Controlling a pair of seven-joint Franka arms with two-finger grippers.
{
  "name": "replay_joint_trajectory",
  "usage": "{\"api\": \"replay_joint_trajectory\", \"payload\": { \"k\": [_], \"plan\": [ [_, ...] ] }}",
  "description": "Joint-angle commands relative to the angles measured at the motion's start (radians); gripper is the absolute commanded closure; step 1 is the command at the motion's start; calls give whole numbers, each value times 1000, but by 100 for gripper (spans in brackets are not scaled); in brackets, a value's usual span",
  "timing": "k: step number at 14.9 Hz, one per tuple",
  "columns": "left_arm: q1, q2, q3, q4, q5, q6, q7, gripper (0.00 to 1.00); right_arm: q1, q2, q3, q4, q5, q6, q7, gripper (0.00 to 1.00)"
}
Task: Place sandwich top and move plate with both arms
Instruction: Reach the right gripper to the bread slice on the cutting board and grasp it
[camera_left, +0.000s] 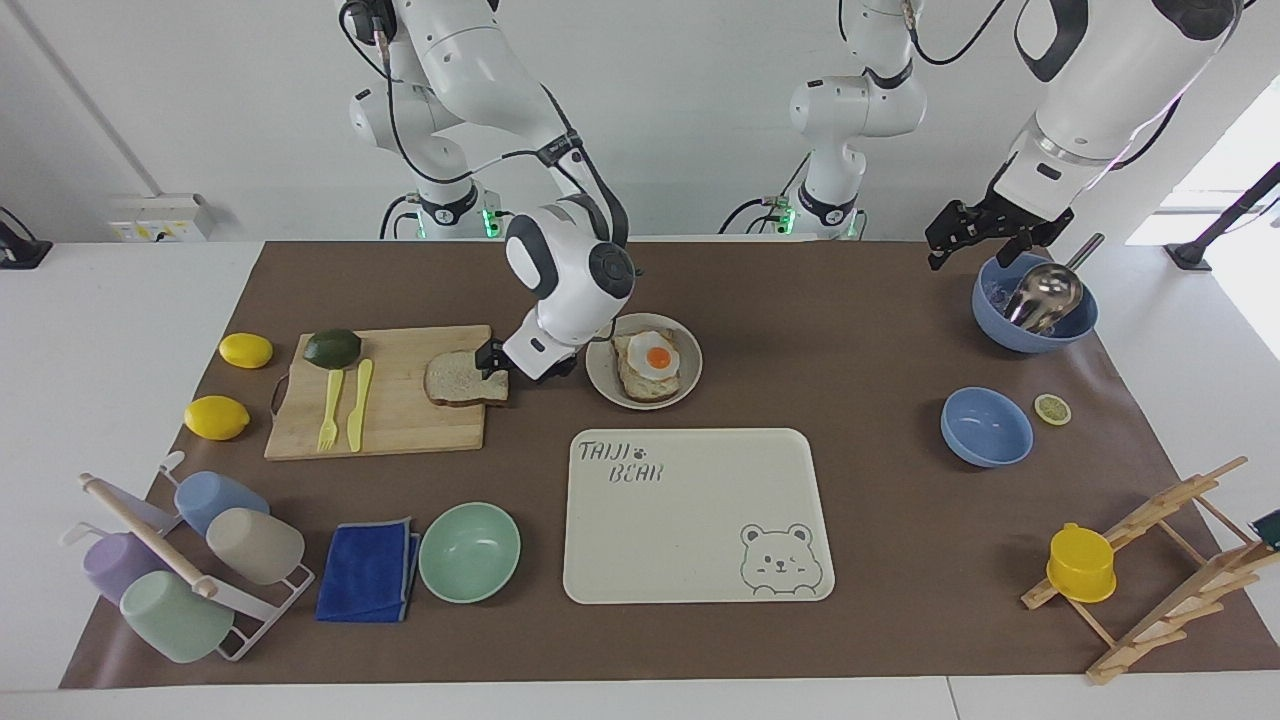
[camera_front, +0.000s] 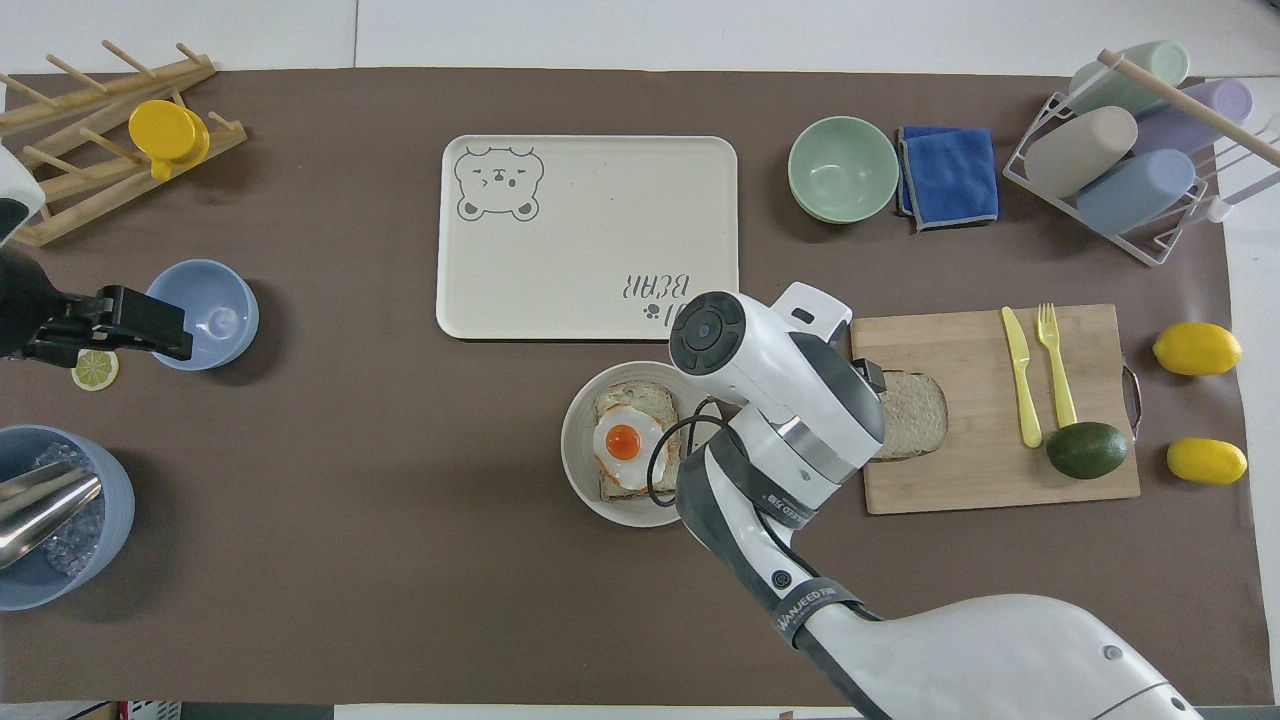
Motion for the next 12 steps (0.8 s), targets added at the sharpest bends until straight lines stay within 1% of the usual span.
{"api": "replay_joint_trajectory", "payload": {
  "k": [1, 5, 7, 8, 9, 11, 12],
  "plan": [
    [11, -12, -7, -8, 19, 2, 5, 0, -6, -28, 2, -56, -23, 36, 18, 5],
    [11, -12, -7, -8, 19, 2, 5, 0, -1, -41, 2, -78, -26, 15, 18, 17],
    [11, -12, -7, -8, 19, 2, 5, 0, -1, -44, 2, -87, -29, 12, 18, 25],
    [11, -12, -7, -8, 19, 2, 5, 0, -1, -45, 2, -87, -35, -2, 17, 32],
    [11, -12, -7, -8, 19, 2, 5, 0, -3, -47, 2, -90, -37, -11, 17, 34],
    [11, -12, -7, -8, 19, 2, 5, 0, -1, -56, 2, -121, -38, -2, 20, 35],
    [11, -12, -7, -8, 19, 2, 5, 0, -1, -56, 2, -121, -38, -6, 18, 38]
  ]
}}
